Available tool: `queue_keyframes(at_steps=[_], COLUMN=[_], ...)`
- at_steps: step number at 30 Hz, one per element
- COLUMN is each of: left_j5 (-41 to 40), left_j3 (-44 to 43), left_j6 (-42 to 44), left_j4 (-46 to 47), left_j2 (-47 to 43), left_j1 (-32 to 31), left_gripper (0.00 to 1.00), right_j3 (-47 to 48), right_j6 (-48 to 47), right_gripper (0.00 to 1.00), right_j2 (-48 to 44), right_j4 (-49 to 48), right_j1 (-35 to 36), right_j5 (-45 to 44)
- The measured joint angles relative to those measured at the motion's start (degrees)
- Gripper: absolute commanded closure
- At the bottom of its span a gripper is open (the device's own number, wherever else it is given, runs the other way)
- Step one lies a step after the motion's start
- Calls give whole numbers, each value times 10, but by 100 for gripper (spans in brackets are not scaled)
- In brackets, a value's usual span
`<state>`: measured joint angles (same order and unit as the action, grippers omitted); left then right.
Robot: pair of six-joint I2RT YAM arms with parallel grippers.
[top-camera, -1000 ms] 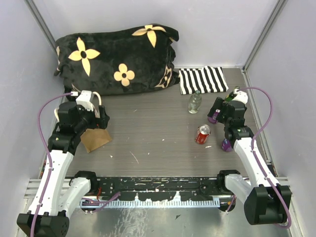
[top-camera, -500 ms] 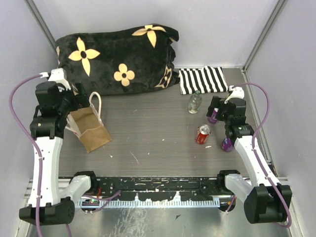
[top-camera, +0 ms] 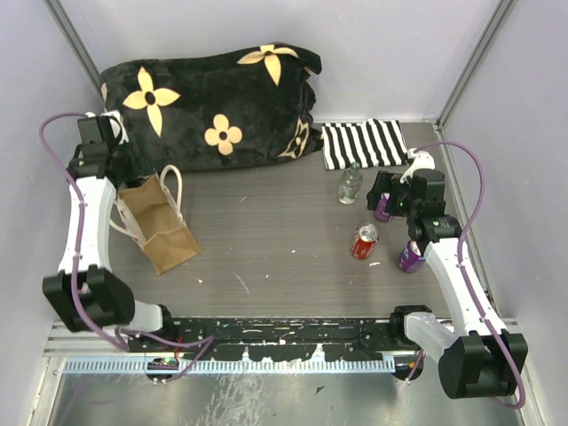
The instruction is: Place the beverage into the canvas bag
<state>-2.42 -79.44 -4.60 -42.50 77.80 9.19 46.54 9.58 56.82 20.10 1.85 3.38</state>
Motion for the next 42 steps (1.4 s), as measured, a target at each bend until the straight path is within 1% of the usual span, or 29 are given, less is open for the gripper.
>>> queue_keyframes(at_steps=[3,6,12,18,20,23,26,29,34,36,42], left_j5=[12,32,69,92,107,123,130,126,105,98,76], left_j3=[-36,-47,-50,-29,-25,-28,-49,-60,-60,-57,-22], left_j6=[11,45,145,220,236,238,222,204,189,189,189], left_j4=[1,1,-9,3,2,-1,-21,-47,-99,-117,-150], left_j2=[59,87,103,103,103,109,125,127,115,109,88], left_j1=[17,21,20,24,37,71,112,140,140,139,139], left_gripper=[5,4,4,5,6,9,9,9,12,15,21], right_j3=[7,8,21,22,22,22,21,17,4,-2,-14], right_j6=[0,0,0,-4,-4,-3,-1,7,19,22,24], right_gripper=[2,2,2,1,1,1,1,1,1,1,1], right_j2=[2,3,24,35,35,34,32,28,28,28,29], right_j4=[15,27,35,40,40,40,40,37,31,28,16], right_j1=[0,0,0,0,0,0,0,0,0,0,0], right_j5=[19,37,64,81,83,85,85,85,88,88,96])
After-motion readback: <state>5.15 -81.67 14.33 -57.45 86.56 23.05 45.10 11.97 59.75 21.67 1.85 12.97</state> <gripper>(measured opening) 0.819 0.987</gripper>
